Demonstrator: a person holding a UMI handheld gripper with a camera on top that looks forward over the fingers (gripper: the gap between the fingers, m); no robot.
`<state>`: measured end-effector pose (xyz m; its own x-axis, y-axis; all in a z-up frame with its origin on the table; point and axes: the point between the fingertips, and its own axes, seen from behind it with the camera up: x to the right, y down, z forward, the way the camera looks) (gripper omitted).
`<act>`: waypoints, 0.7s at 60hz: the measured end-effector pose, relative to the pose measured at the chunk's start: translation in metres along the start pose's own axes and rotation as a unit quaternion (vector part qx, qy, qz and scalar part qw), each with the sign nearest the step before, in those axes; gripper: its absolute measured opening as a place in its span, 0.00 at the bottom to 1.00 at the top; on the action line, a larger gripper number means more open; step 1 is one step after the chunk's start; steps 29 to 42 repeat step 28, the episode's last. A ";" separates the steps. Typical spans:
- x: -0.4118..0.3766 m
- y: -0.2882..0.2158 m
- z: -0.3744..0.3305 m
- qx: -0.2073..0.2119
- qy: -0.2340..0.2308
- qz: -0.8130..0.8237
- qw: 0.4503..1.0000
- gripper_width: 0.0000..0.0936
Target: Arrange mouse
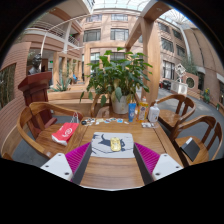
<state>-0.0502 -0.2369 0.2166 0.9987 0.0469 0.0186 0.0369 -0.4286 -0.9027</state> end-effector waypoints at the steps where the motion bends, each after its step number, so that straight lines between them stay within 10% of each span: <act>1: -0.001 0.001 -0.004 -0.001 -0.001 0.000 1.000 0.91; 42: -0.012 0.017 -0.051 -0.010 -0.008 -0.021 1.000 0.91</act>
